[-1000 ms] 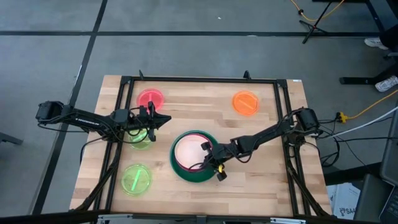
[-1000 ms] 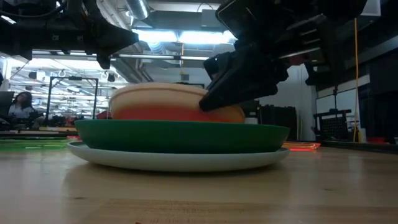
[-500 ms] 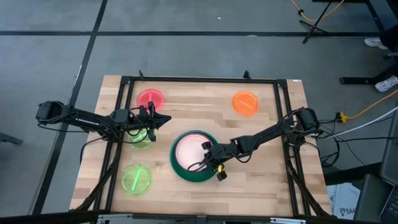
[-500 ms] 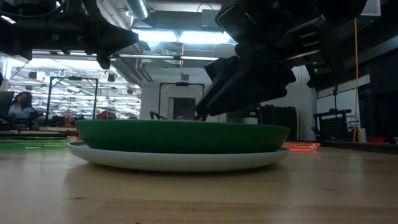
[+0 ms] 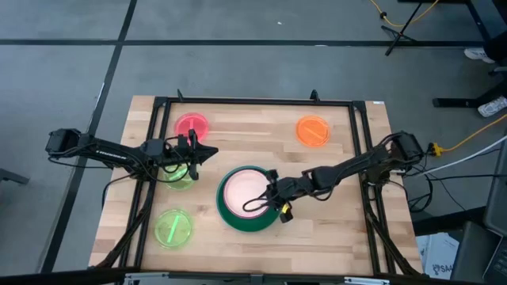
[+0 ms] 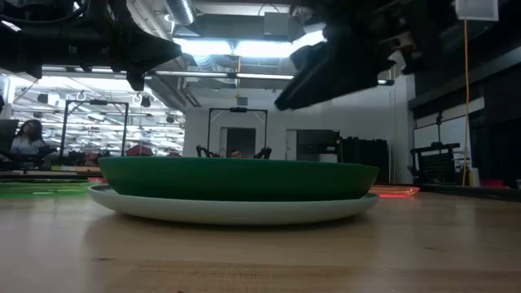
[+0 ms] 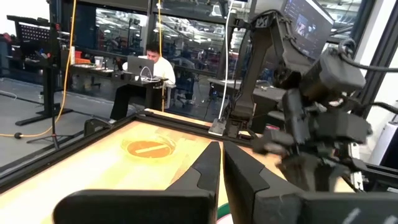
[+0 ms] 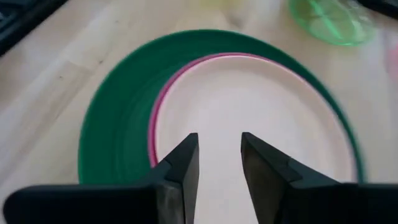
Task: Stack plastic plates
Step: Stack the transparent orange plate on the stacked plates
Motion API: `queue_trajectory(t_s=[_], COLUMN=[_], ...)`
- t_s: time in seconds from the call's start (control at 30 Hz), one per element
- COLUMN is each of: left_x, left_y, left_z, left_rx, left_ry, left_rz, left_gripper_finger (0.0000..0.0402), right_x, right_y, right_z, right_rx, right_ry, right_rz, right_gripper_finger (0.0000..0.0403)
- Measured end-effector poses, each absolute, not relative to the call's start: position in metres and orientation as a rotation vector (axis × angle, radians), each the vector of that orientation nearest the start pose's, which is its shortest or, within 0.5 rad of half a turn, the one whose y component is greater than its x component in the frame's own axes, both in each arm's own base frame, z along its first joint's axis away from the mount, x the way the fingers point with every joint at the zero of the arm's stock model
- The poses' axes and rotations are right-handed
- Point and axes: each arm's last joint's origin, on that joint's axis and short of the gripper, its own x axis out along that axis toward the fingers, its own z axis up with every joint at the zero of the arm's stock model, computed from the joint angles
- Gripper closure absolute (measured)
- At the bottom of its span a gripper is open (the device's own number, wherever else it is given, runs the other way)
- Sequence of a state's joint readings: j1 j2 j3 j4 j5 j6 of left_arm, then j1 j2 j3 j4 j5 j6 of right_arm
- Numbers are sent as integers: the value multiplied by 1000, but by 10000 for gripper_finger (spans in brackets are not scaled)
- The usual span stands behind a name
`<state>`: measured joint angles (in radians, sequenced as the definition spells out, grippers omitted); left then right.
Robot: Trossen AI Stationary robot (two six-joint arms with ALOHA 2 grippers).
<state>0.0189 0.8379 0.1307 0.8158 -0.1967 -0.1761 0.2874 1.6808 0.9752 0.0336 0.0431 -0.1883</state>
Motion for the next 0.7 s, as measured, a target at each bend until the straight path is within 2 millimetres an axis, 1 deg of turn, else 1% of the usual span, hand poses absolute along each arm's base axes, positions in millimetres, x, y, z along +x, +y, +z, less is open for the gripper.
queue_trajectory(t_s=[0.17,0.27,0.4,0.47,0.63,0.7], left_x=[164,164,164,164,164,164], left_y=[9,9,9,9,9,9], left_z=[197,197,197,197,197,197], left_rx=[-184,-184,-184,-184,-184,-184], left_ry=[-128,-128,-128,-128,-128,-128], left_rz=[200,201,201,201,201,202], left_gripper_finger=[390,390,390,390,390,390], right_x=[321,316,316,315,312,309], right_y=[91,87,84,79,59,49], right_z=[212,216,214,212,201,194], right_rx=[-327,-335,-327,-320,-279,-259], right_ry=[676,704,727,759,846,875], right_rz=[213,167,146,133,98,87], right_gripper_finger=[292,292,292,292,292,292])
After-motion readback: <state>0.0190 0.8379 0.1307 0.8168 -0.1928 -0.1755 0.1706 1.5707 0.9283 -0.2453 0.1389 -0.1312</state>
